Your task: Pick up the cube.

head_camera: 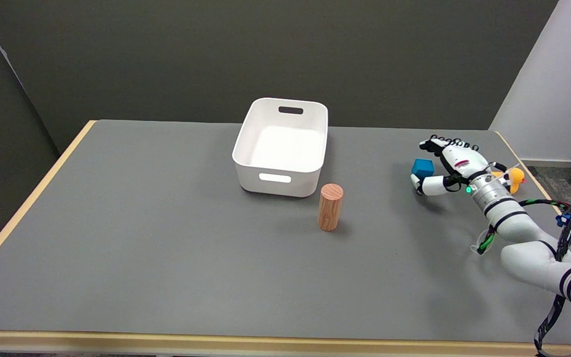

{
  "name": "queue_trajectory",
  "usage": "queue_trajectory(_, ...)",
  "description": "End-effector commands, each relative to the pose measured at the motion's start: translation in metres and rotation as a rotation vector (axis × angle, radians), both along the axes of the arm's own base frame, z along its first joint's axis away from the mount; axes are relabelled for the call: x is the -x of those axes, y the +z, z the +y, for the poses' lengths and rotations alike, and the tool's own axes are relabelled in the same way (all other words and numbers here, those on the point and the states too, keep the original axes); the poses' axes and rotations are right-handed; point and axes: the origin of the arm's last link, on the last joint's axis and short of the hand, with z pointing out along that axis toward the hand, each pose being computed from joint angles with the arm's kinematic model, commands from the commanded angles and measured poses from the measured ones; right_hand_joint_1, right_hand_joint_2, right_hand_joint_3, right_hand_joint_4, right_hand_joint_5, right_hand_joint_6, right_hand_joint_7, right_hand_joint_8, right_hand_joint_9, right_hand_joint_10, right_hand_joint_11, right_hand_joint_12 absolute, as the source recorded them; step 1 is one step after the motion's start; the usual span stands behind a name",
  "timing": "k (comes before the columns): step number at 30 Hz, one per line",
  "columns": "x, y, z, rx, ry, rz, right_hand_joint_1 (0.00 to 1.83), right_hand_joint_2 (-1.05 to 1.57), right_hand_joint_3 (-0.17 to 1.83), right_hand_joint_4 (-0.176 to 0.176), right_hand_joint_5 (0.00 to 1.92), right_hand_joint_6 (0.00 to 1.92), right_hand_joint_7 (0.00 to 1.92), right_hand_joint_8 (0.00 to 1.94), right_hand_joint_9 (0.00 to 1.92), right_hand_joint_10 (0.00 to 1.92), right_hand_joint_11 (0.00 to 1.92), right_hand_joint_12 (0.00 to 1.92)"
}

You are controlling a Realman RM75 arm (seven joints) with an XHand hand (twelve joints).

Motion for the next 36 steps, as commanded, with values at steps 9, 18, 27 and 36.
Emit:
queue_trajectory(9,0.008,-0.001,0.011,0.002,-0.010,-0.005,0.79,0.63,0.93,-0.033,0.29,0.52,0.36,0.48,0.28,0.91,0.10,1.30)
queue_trajectory(18,0.006,-0.005,0.013,-0.027,0.006,0.038,0.96,1.06,0.49,-0.104,0.57,1.43,0.66,0.97,0.56,1.21,0.31,1.53)
queue_trajectory(27,0.001,-0.010,0.013,-0.046,0.050,0.046,1.15,1.14,0.27,-0.054,0.62,1.49,0.82,1.42,0.76,1.46,0.42,1.66)
queue_trajectory(36,-0.092,-0.068,-0.012,-0.243,0.451,0.077,1.16,1.14,0.32,-0.128,0.60,1.45,0.79,1.59,0.76,1.67,0.42,1.79)
